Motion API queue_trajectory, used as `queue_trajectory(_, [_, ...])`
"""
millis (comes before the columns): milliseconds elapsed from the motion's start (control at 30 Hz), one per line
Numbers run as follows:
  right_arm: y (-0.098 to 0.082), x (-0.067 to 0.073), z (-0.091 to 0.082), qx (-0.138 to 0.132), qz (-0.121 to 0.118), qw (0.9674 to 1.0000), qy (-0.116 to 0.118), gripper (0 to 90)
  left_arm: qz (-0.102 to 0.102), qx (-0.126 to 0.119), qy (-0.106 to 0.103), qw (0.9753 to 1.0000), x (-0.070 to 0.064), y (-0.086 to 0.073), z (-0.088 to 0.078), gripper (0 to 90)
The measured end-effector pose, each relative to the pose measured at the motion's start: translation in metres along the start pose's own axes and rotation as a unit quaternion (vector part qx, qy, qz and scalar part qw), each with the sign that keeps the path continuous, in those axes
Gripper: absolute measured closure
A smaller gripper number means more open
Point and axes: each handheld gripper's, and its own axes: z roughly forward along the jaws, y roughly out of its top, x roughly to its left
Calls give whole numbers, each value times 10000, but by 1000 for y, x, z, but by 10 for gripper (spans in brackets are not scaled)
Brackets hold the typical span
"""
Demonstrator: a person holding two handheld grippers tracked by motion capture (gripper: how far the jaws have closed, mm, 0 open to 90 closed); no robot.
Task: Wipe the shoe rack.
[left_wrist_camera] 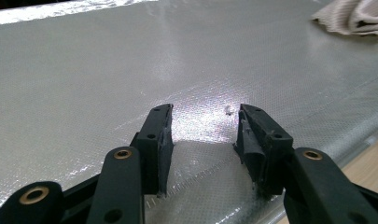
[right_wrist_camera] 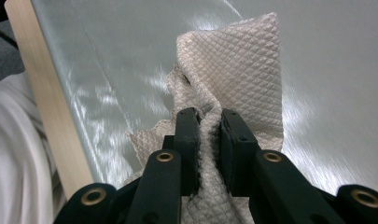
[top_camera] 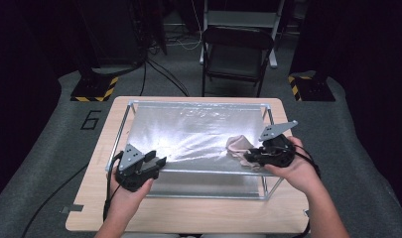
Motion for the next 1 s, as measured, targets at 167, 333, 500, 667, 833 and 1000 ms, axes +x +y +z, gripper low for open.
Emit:
queue_trajectory(167, [-17, -10, -20, 46, 202, 9997, 87, 782, -22, 4, -11, 10000, 0, 0, 0, 548])
queue_trajectory(333, [-25, -15, -21, -125, 403, 9990, 171, 788, -65, 41, -25, 10000, 0, 1, 1, 548])
queue_trajectory(500, [-14, -8, -9, -65, 294, 9995, -10, 793, -73, -13, -10, 10000, 0, -1, 0, 553])
queue_trajectory(667, [13, 12, 15, 23, 84, 10000, 13, 793, -56, 19, 1, 10000, -1, 0, 1, 554])
queue_trajectory(833, [32, 25, 32, 232, -86, 9997, 8, 793, -44, 8, 32, 10000, -2, 0, 2, 556])
queue_trajectory(1000, [50, 37, 50, 331, -289, 9990, -1, 793, -101, 7, 35, 9999, -3, 0, 2, 557])
